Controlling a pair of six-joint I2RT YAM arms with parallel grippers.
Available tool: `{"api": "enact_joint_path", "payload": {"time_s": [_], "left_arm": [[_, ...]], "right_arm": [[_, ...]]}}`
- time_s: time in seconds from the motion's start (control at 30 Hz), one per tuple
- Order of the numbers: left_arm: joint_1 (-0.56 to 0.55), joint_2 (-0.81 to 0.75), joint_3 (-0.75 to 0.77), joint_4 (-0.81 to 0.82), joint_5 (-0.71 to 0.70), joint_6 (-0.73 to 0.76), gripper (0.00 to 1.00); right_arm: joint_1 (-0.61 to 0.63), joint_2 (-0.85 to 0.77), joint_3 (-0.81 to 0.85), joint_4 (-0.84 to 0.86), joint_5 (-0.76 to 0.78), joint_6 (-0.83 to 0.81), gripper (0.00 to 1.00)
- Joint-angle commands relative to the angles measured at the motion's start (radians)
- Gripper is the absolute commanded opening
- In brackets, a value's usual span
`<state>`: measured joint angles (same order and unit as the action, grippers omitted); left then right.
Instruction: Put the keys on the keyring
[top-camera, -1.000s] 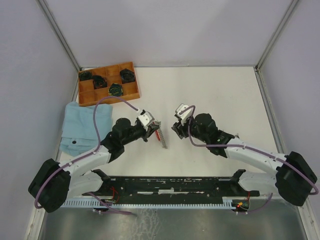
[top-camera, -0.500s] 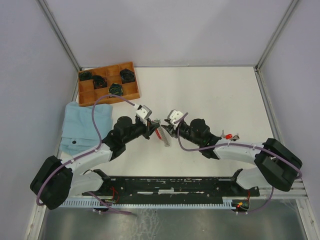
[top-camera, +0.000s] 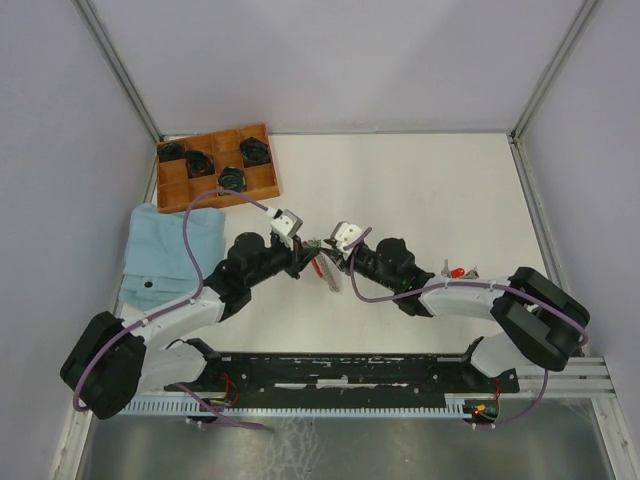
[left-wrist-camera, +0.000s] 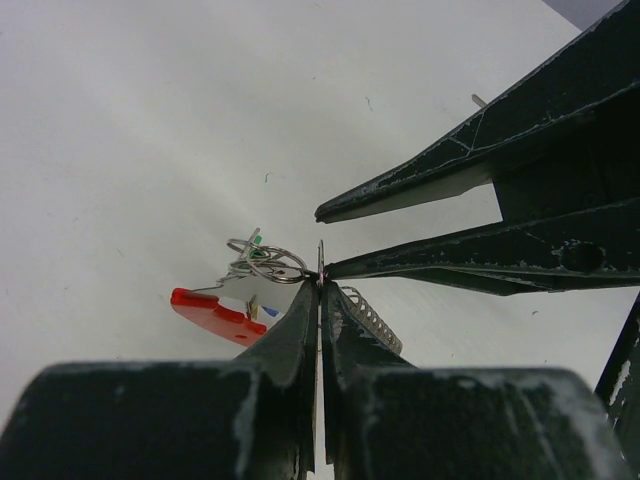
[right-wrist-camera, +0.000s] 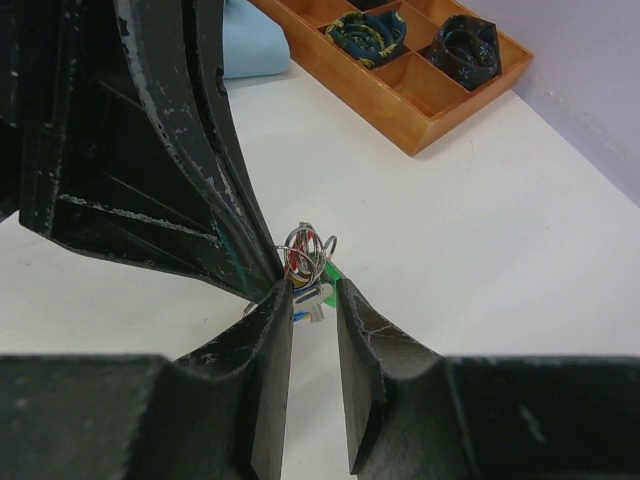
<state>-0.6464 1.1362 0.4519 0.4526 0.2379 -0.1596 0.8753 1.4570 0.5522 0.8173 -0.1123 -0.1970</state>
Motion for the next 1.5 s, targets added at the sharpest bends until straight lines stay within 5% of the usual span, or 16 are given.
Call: {"api": "enact_joint_path", "payload": {"time_s": [0.0,0.7,1.03,1.47], "left_arm": [[-0.002,-0.006,0.057,0.072,0.037,-0.044,0.03],[-0.002,0.027,0.085,0.013,0.01,-0.031,0.03],[-0.002,0.006,0.07,0.065,0.108,-0.034,0.03],[-0.021,0.006,0.069,0.13,0.117,-0.15,0.03]], "right_arm": [[0.005,0.024,0.039,0.096,-0.006,-0.012,0.3],[0.005,-0.012,0.032,0.1,0.048,-0.033,0.28],[0.005,0.01,0.051,0.069,0.025,-0.045,0.26],[0.028,0.04,0.065,0.062,0.167,-0.12,0.01]]}}
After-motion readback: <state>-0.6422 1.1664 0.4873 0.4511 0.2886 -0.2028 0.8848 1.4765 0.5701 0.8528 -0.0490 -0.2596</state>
